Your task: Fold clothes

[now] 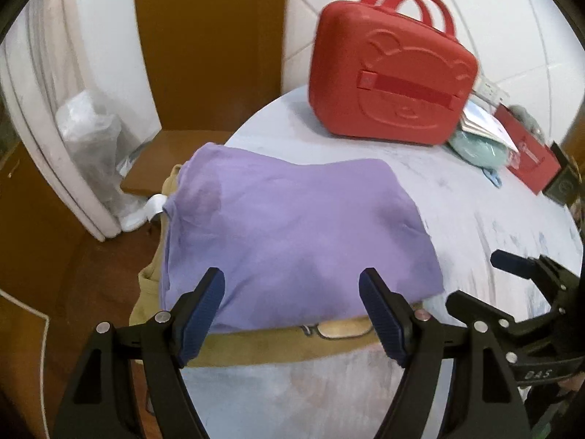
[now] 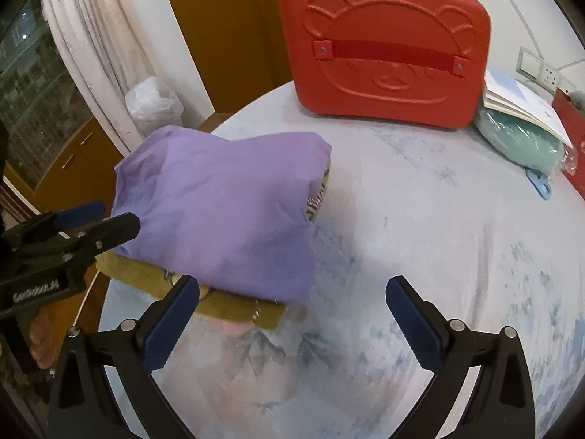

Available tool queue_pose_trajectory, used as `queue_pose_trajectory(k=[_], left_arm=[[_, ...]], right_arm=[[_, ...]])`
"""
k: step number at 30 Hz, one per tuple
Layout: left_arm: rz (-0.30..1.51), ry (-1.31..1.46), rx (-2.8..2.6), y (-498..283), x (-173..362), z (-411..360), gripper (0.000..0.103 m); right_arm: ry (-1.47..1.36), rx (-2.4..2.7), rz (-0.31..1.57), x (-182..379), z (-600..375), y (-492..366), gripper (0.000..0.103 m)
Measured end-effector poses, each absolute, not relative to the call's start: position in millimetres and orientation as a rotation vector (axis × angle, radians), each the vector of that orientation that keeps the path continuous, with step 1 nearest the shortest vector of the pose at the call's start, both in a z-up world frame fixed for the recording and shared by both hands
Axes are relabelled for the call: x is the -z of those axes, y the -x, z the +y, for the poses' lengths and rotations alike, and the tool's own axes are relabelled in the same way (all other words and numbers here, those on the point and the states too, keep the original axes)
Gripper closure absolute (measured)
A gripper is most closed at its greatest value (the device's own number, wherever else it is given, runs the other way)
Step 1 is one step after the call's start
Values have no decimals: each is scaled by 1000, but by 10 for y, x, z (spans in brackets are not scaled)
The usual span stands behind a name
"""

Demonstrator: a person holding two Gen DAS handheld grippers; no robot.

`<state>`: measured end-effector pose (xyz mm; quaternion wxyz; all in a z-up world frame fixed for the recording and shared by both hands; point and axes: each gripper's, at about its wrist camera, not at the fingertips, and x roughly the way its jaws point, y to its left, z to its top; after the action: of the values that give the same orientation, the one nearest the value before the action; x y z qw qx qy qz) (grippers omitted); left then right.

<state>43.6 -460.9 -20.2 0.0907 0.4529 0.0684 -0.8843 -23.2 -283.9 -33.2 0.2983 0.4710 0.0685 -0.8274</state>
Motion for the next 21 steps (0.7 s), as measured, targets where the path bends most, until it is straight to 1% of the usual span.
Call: queue_pose_trajectory(k=[2,10,21], left_arm=[[177,-1339,2631,-461,208,-4557,26],[209,-1329,2672,-538,202,-4539,26],[186,-1308,2592,-692,256,-4534,26]], right_arm=[[-1258,2195,187,359,-2818,197,0],[-1259,2190,181,376,-2772,82,0],[-1253,2187,210,381,-2893,8,0]])
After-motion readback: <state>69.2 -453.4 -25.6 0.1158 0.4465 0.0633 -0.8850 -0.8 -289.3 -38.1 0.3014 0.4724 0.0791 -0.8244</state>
